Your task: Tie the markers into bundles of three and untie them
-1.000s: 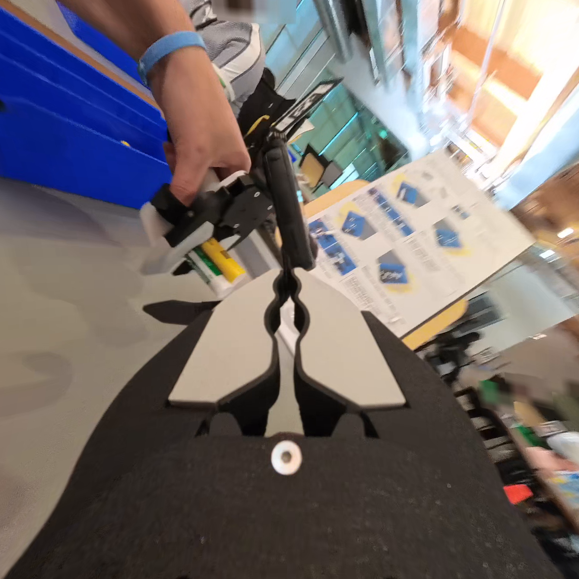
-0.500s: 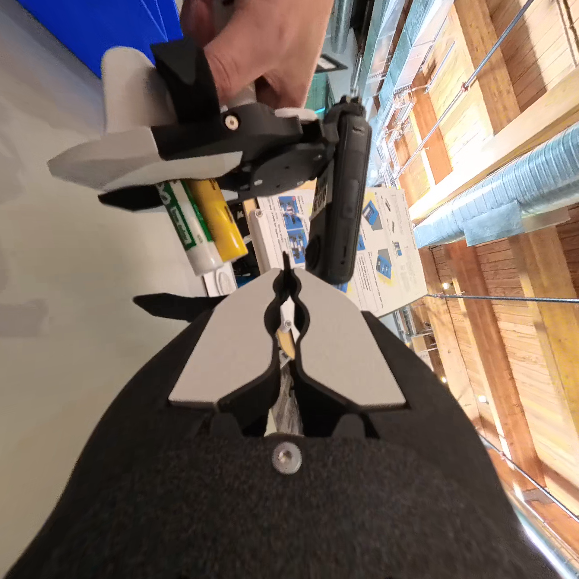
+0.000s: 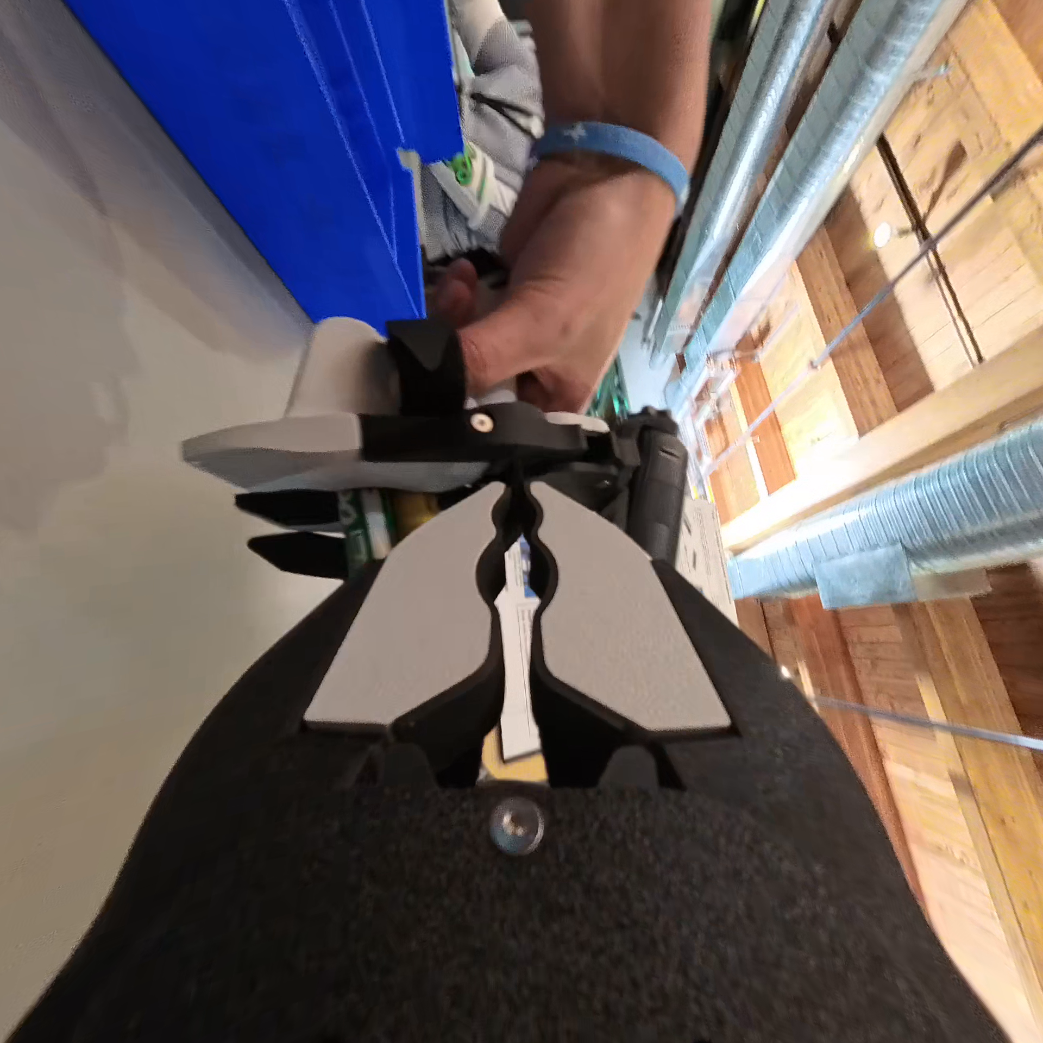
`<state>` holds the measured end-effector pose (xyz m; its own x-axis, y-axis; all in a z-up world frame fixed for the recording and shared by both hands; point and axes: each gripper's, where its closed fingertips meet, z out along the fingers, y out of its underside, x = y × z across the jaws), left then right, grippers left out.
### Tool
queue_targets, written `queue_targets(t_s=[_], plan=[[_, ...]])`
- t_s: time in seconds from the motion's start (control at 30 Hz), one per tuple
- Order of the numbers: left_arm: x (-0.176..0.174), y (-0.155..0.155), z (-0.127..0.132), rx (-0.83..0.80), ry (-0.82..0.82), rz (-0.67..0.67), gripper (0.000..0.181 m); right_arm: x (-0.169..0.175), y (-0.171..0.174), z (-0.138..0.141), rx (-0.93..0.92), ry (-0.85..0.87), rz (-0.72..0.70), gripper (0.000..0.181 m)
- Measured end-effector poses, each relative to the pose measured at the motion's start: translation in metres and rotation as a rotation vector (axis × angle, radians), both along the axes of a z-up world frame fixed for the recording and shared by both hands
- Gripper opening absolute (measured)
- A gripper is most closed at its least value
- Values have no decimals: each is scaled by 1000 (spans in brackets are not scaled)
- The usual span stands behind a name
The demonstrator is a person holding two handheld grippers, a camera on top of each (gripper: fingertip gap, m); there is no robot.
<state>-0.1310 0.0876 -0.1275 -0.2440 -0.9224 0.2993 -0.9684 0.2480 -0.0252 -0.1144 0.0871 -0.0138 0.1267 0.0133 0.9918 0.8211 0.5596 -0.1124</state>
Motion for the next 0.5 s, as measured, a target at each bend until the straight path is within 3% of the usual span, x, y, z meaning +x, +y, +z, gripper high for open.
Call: queue_targets(t_s=[0.2, 0.5], plan=[[-2, 0, 4, 20, 2, -17, 42, -7, -10, -16, 49, -139, 111, 2], [-6, 6, 8, 48, 2, -8, 42, -13, -22, -13, 157, -179, 172, 1]])
